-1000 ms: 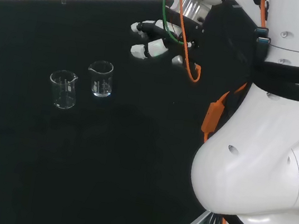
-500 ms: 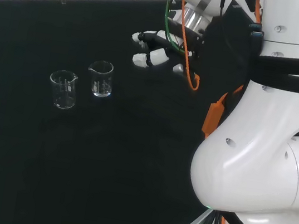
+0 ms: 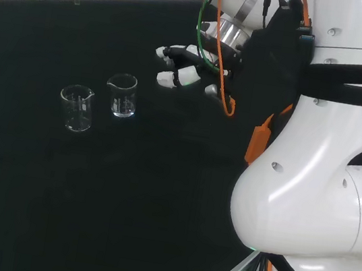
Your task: Pick up the beaker on the right.
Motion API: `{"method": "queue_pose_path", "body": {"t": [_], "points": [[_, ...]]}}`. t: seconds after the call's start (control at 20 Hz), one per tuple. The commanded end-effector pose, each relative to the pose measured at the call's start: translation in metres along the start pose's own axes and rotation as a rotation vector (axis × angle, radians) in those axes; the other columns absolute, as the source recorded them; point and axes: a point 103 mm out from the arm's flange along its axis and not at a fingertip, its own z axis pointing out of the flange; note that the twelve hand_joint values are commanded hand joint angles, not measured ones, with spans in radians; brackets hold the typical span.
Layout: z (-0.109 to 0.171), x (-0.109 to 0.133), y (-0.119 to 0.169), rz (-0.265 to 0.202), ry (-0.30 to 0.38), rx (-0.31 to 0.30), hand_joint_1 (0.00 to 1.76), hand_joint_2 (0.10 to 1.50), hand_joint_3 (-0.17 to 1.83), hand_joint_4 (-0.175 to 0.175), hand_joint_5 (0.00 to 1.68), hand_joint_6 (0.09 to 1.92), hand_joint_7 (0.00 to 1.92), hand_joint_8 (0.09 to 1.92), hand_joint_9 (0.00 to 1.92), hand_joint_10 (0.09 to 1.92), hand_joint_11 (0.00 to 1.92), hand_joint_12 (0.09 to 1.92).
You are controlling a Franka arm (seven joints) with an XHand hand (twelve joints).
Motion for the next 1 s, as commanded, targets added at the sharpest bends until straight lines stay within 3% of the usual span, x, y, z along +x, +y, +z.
{"method": "queue_pose_path", "body": {"t": [0.05,1.0], "points": [[0.011,0.001,0.008,-0.021,0.030,0.022,0.83,0.50,0.71,-0.071,0.25,0.09,0.15,0.64,0.21,0.68,0.00,1.08],[0.045,0.000,0.016,-0.070,0.124,0.018,0.88,0.49,0.70,-0.069,0.24,0.09,0.17,0.63,0.25,0.69,0.00,1.09]]}}
